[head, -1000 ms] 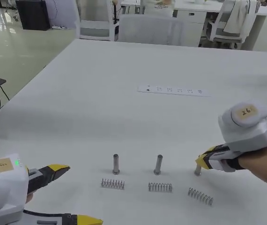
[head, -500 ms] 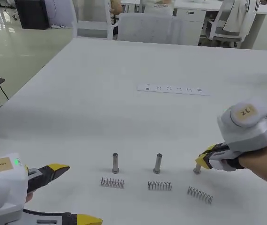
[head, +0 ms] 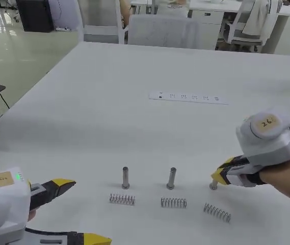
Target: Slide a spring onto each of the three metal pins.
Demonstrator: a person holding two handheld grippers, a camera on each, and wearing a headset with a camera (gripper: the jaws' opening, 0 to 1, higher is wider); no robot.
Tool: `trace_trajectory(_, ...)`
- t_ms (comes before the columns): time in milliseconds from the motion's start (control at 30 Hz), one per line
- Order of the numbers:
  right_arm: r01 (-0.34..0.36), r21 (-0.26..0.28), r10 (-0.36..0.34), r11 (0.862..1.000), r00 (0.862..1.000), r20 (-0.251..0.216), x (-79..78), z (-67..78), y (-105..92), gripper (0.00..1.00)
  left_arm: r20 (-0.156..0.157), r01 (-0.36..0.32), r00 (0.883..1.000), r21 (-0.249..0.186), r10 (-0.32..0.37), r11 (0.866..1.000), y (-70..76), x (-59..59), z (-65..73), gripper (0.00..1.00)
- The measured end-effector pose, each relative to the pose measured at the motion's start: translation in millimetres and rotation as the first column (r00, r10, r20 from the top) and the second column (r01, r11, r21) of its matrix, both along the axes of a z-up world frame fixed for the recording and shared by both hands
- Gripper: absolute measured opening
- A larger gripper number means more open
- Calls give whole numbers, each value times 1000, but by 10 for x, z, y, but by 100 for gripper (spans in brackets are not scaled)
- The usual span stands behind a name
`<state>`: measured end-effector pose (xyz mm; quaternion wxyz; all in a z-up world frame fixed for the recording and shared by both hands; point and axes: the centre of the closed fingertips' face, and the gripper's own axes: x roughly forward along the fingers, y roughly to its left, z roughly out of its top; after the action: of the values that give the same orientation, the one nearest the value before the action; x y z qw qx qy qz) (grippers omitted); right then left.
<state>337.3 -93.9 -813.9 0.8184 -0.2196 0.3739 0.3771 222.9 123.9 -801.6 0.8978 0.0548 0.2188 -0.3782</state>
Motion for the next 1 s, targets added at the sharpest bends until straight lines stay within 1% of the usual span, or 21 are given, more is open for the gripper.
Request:
trace_trajectory(233, -7, 1, 7, 1000, 1000, 10, 2, 8, -5, 15, -1, 2, 1000, 1, -2, 1000, 4, 4, -11, 83)
trace_trajectory(567, -6, -2, 6, 1000, 1000, 16, 1, 20, -50, 16, -2, 7, 1000, 2, -7, 1000, -1, 0, -19, 83)
trace_trajectory(833, -5, -7, 6, 1000, 1000, 16, -34, 34, -91, 17, -1, 10, 1000, 1, -10, 1000, -1, -3, -15, 83)
trace_trajectory(1000, -1, -12, 1, 1000, 1000, 12, -84, 30, -142, 16, 0, 11, 1000, 0, -11, 1000, -14, -8, -5, 83)
